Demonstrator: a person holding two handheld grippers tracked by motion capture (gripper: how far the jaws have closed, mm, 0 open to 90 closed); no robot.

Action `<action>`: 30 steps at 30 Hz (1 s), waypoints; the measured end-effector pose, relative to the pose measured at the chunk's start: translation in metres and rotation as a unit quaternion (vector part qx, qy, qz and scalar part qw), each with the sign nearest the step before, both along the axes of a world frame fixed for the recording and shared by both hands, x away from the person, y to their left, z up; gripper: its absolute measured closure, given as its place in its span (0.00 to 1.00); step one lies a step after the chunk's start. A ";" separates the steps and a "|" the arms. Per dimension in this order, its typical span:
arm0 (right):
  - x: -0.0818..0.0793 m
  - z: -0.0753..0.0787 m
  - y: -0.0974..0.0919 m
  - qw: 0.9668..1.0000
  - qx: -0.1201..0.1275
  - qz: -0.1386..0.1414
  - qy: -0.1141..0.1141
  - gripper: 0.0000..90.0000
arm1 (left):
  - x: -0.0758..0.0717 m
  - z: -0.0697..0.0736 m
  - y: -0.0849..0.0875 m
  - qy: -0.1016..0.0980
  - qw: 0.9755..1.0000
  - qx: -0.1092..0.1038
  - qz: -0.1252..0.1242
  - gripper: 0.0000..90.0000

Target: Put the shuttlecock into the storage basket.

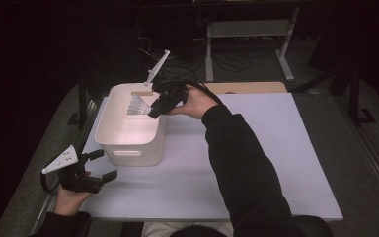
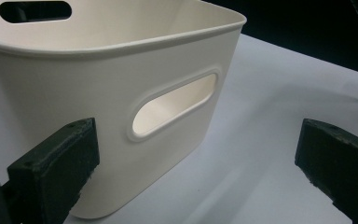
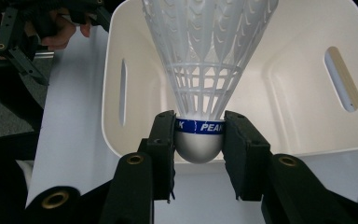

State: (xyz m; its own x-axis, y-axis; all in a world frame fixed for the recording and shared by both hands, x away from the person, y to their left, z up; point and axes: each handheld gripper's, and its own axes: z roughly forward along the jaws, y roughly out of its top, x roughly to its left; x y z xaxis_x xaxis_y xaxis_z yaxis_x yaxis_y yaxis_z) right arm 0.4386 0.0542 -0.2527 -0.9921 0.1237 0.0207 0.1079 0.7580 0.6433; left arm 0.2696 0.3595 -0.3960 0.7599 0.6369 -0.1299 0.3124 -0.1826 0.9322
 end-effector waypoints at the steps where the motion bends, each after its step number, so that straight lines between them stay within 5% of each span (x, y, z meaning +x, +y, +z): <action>1: 0.000 -0.001 0.001 1.000 -0.001 0.001 0.000 0.71 | 0.000 0.000 0.000 0.000 1.000 0.000 0.000 0.00; 30: 0.003 -0.027 0.023 1.000 -0.006 0.021 0.022 0.71 | 0.000 0.000 0.000 0.000 1.000 0.001 0.000 0.00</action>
